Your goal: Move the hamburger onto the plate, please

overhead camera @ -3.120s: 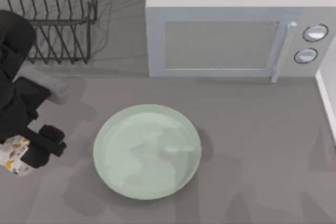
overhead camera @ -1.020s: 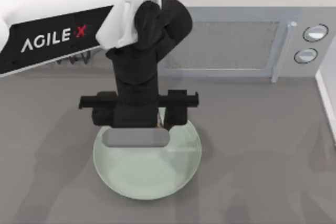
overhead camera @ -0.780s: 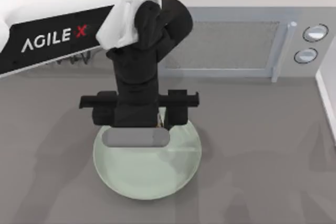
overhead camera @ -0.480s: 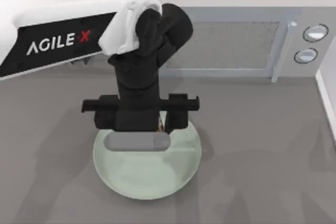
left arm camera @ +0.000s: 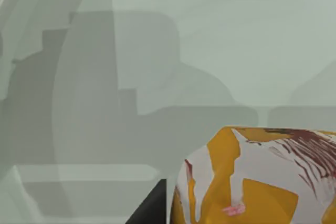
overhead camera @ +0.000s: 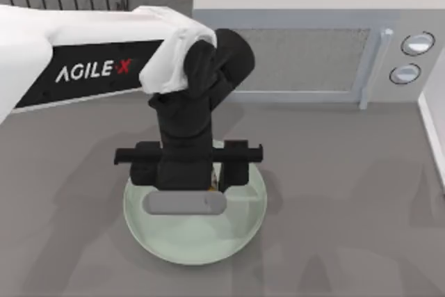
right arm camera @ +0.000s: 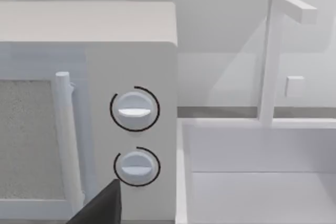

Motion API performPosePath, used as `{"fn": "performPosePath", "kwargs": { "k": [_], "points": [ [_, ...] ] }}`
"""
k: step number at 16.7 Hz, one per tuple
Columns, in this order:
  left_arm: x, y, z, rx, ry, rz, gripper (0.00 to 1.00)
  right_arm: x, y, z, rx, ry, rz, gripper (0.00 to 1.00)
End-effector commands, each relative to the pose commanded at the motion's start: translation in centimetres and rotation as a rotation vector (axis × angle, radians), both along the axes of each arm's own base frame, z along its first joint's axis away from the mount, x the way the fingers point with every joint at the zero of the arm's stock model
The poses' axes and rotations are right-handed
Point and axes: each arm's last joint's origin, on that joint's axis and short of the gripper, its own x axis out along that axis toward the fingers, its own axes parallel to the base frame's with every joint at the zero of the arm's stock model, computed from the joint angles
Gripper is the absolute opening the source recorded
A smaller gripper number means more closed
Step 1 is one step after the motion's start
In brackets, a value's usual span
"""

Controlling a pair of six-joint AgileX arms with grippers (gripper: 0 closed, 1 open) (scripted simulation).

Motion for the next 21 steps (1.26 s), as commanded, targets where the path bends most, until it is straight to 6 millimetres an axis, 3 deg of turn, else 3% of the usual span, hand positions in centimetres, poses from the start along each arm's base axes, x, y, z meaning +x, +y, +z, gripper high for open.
{"fn": "performPosePath", "kwargs": {
  "k": [2, 15, 21],
  "points": [
    [0.0, 0.0, 0.0, 0.0, 0.0, 0.0, 0.0, 0.0, 0.0, 0.0, 0.0, 0.0, 0.0, 1.0],
    [0.0, 0.0, 0.0, 0.0, 0.0, 0.0, 0.98, 0.0, 0.0, 0.0, 0.0, 0.0, 0.0, 1.0],
    [0.0, 0.0, 0.0, 0.0, 0.0, 0.0, 1.0, 0.0, 0.0, 0.0, 0.0, 0.0, 0.0, 1.0]
  ]
}}
